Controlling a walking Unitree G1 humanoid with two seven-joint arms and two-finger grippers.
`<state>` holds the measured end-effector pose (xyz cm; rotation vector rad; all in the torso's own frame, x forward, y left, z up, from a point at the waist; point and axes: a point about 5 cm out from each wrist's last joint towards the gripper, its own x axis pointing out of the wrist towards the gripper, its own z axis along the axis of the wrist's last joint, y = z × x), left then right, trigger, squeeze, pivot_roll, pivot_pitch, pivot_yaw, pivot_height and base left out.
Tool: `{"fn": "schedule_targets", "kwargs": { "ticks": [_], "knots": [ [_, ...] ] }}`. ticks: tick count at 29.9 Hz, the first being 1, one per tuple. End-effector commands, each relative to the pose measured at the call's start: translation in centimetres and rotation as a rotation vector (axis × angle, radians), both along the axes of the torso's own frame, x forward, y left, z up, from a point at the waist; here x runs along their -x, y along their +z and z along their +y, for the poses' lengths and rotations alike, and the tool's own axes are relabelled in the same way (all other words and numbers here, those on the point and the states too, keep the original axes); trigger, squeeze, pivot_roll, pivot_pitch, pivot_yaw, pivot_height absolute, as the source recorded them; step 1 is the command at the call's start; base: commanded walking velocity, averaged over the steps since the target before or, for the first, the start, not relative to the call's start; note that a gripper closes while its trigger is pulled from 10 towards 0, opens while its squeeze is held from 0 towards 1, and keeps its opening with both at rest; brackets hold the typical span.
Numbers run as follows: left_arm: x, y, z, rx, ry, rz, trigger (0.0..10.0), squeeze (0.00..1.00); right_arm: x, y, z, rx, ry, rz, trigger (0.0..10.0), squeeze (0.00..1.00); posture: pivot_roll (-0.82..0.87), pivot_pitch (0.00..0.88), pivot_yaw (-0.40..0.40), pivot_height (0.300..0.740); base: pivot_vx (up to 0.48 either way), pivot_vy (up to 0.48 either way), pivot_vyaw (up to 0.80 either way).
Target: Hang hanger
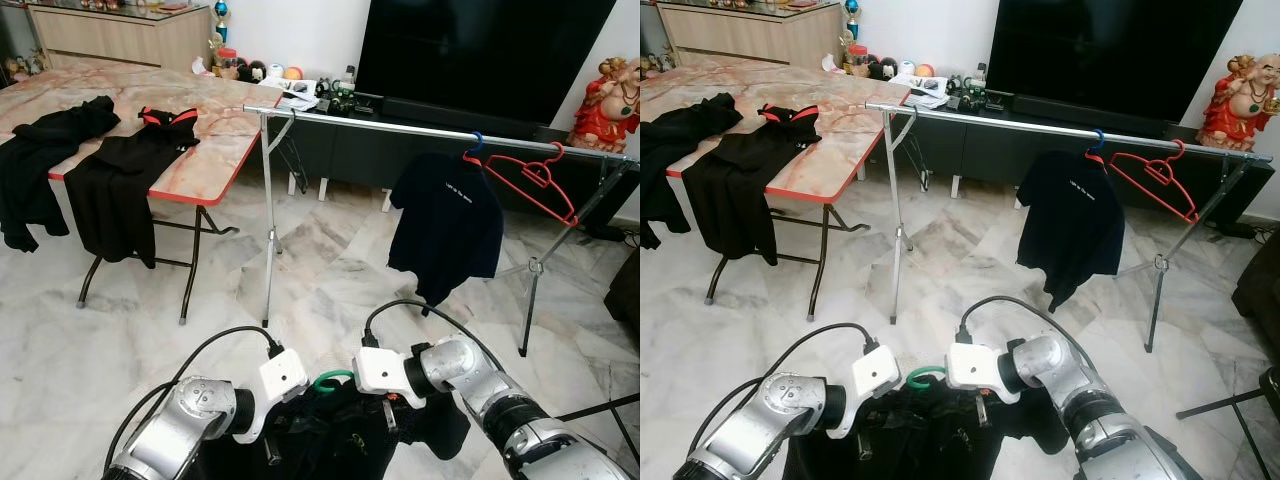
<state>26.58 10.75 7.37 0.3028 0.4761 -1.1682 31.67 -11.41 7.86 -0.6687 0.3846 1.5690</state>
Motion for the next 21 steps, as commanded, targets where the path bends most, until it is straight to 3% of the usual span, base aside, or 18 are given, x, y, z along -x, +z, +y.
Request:
{"fn": "schedule_targets", "kwargs": {
  "ticks": [1,10,15,19,20,21],
  "knots": [
    [-0.7,0.7,-0.2,-0.006,-0.006,-0.043,0.0,0.0,-0.7,1.3,-0.4,-0.006,0.011,-0.031,10.0,1.0,0.24,0.0,-0.131,0.74,0.0,0.0,0.0],
    [-1.3,0.1,0.6,-0.056,0.065,-0.079,0.0,0.0,-0.3,1.3,-1.4,0.039,0.078,0.01,10.0,1.0,0.24,0.0,-0.135,0.74,0.0,0.0,0.0],
    [-1.8,-0.4,1.3,-0.102,0.114,-0.094,0.0,0.0,-0.6,1.6,-2.6,0.115,0.06,-0.034,10.0,1.0,0.23,0.0,-0.132,0.74,0.0,0.0,0.0],
    [-1.9,-1.2,2.6,-0.161,0.173,-0.098,0.0,0.0,-2.0,2.6,-4.2,0.119,-0.104,-0.149,10.0,1.0,0.22,0.0,-0.116,0.74,0.0,0.0,0.0],
    [-1.8,-1.5,3.0,-0.173,0.195,-0.092,0.0,0.0,-2.6,3.1,-4.9,0.091,-0.199,-0.186,10.0,1.0,0.21,0.0,-0.112,0.74,0.0,0.0,0.0],
    [-1.8,-1.5,3.0,-0.173,0.195,-0.092,0.0,0.0,-2.6,3.1,-4.9,0.091,-0.199,-0.186,10.0,1.0,0.21,0.0,-0.112,0.74,0.0,0.0,0.0]
  ]
}}
